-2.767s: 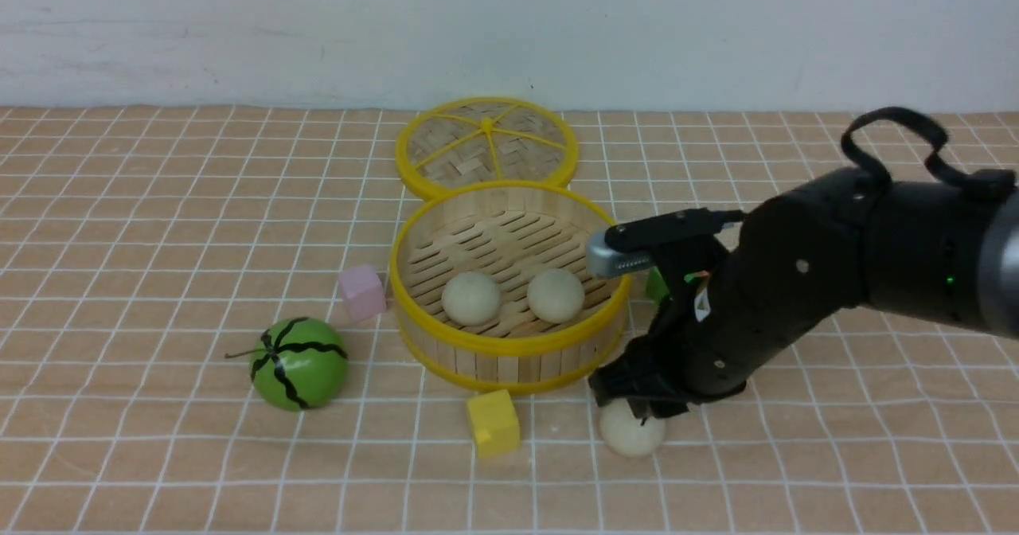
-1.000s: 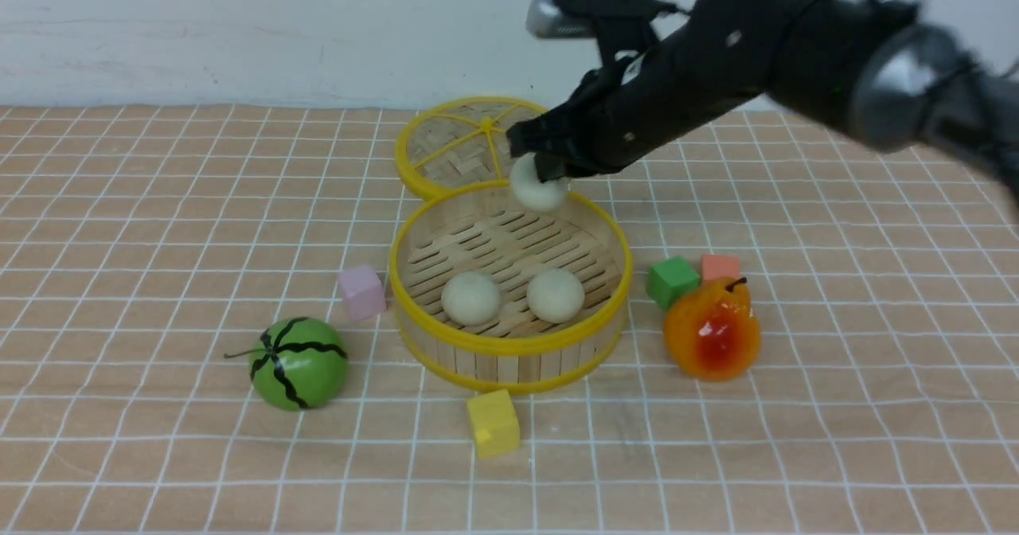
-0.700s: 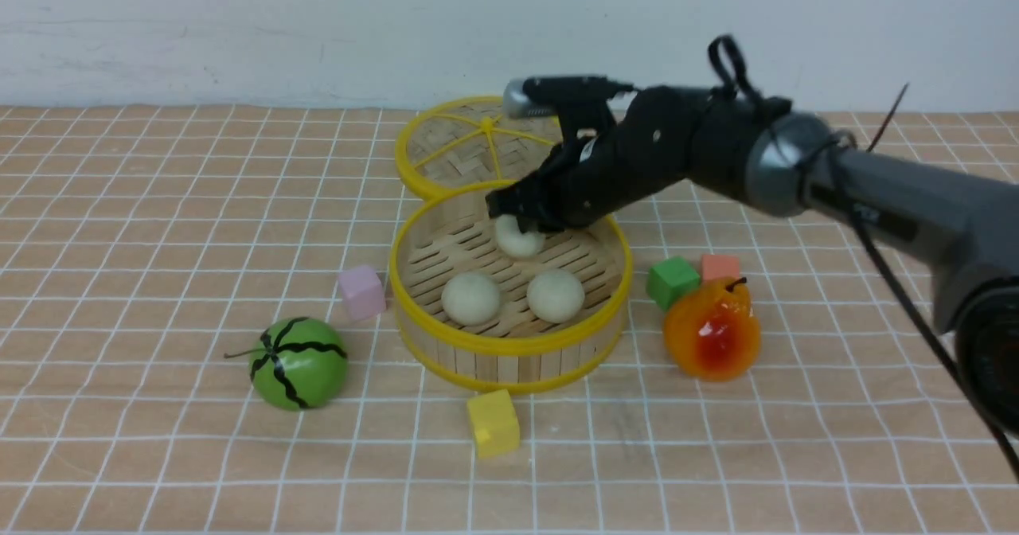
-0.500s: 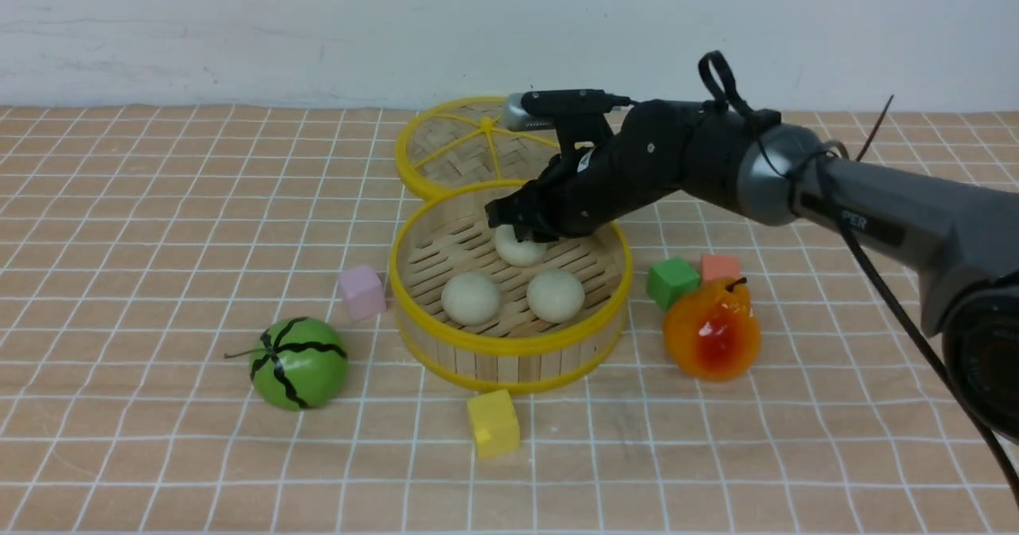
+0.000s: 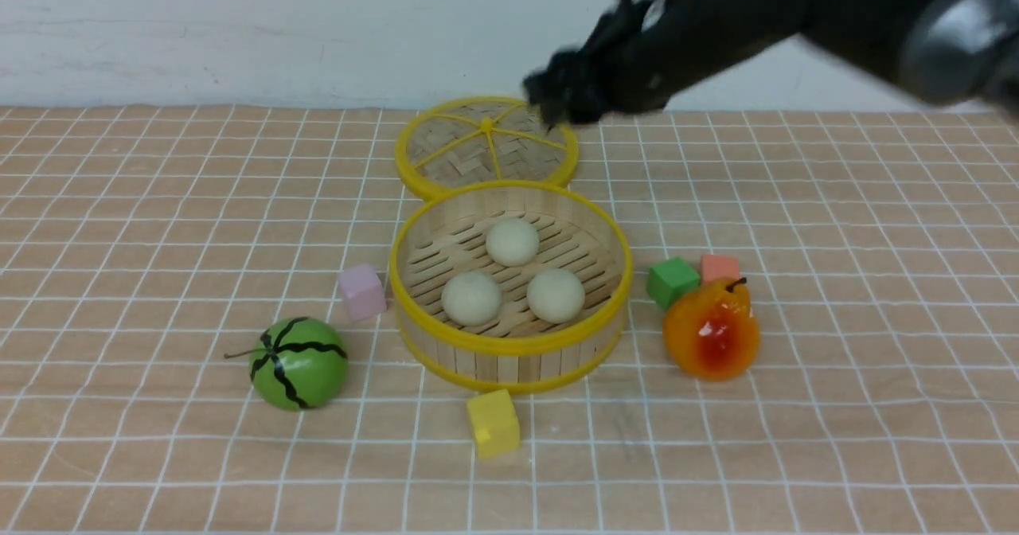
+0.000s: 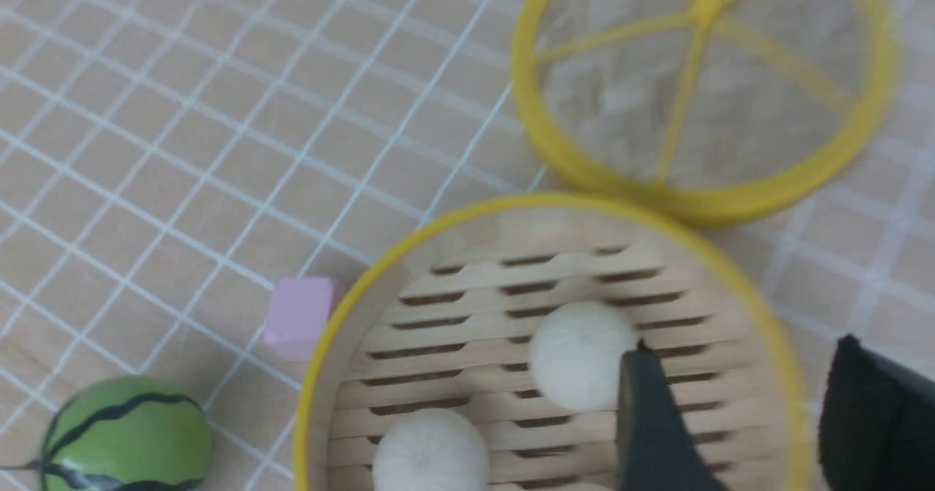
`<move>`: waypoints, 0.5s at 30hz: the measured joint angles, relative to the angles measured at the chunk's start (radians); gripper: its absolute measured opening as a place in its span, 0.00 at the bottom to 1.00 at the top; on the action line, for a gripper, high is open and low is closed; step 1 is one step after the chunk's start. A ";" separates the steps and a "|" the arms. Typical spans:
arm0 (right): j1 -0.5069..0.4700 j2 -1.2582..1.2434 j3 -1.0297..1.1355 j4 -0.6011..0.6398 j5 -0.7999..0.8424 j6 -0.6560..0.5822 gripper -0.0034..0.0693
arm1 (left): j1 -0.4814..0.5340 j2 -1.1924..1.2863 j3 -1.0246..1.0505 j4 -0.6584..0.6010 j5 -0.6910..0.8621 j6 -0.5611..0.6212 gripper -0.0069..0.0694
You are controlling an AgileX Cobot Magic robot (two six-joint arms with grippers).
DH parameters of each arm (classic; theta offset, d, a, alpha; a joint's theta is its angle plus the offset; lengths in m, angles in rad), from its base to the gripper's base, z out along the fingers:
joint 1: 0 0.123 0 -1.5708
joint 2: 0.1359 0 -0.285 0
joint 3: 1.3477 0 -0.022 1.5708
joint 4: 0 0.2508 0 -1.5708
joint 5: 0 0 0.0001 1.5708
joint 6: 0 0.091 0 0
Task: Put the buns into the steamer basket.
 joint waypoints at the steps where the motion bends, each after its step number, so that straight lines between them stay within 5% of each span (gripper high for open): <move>1: 0.000 -0.051 -0.001 -0.038 0.028 0.025 0.41 | 0.000 0.000 0.000 0.000 0.000 0.000 0.33; 9: 0.000 -0.343 0.087 -0.229 0.136 0.143 0.03 | 0.000 0.000 0.000 0.000 0.000 0.000 0.34; 15: 0.000 -0.616 0.416 -0.272 0.012 0.200 0.02 | 0.000 0.000 0.000 0.000 0.000 0.000 0.34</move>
